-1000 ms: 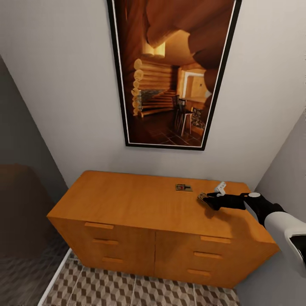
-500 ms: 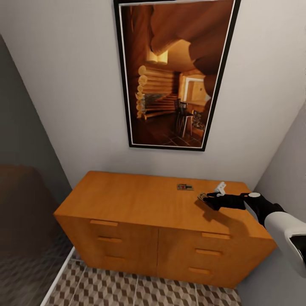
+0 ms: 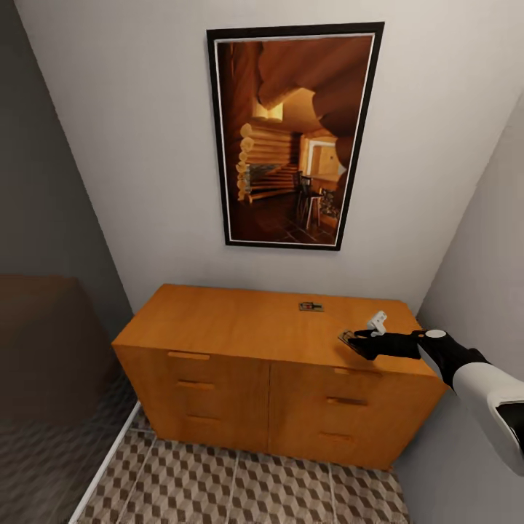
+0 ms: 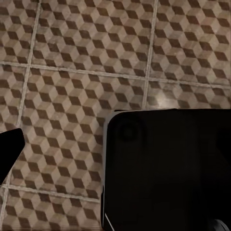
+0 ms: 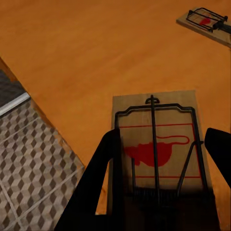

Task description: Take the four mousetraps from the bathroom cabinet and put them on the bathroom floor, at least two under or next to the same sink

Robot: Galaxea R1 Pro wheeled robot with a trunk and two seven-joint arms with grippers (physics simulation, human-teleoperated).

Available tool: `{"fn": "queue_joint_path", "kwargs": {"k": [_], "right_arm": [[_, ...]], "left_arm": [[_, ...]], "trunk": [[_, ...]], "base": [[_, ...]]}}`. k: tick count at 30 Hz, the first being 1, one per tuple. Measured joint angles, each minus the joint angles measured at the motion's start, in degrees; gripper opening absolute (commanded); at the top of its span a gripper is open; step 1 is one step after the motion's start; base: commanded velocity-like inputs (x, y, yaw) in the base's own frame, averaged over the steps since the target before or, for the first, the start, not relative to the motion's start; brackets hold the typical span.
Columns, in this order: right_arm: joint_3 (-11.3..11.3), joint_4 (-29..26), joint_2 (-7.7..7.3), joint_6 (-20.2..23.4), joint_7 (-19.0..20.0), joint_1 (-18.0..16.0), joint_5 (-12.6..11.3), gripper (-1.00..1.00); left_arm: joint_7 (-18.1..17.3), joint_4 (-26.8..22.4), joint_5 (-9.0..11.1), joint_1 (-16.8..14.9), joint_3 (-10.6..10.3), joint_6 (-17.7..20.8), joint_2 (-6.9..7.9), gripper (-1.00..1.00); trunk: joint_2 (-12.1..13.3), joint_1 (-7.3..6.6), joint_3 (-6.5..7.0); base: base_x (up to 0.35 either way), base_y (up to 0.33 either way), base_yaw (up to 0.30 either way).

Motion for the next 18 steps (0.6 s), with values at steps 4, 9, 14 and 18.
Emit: {"fn": "queue_joint_path", "kwargs": {"k": [4, 9, 14, 18], "right_arm": [[0.00, 0.00, 0.00, 0.00, -0.02, 0.00, 0.02, -1.00], [0.01, 0.00, 0.00, 0.00, -0.04, 0.00, 0.00, -1.00], [0.02, -0.01, -0.01, 0.00, -0.07, 0.01, 0.03, -1.00], [0.02, -0.01, 0.00, 0.00, -0.08, 0.01, 0.02, -1.00]], "left_arm": [[0.00, 0.00, 0.00, 0.00, 0.00, -0.01, 0.00, 1.00], [0.00, 0.00, 0.00, 0.00, 0.00, -0.02, 0.00, 1.00], [0.00, -0.01, 0.00, 0.01, 0.01, -0.08, 0.00, 1.00], [0.00, -0.01, 0.00, 0.00, 0.01, -0.01, 0.00, 1.00]], "trunk": [[0.00, 0.00, 0.38], [0.00, 0.00, 0.86], [0.01, -0.01, 1.04], [0.00, -0.03, 1.06]], "base": [[-0.345, 0.000, 0.000], [-0.344, 0.032, 0.000], [-0.287, 0.173, 0.000], [-0.101, 0.158, 0.000]]}}
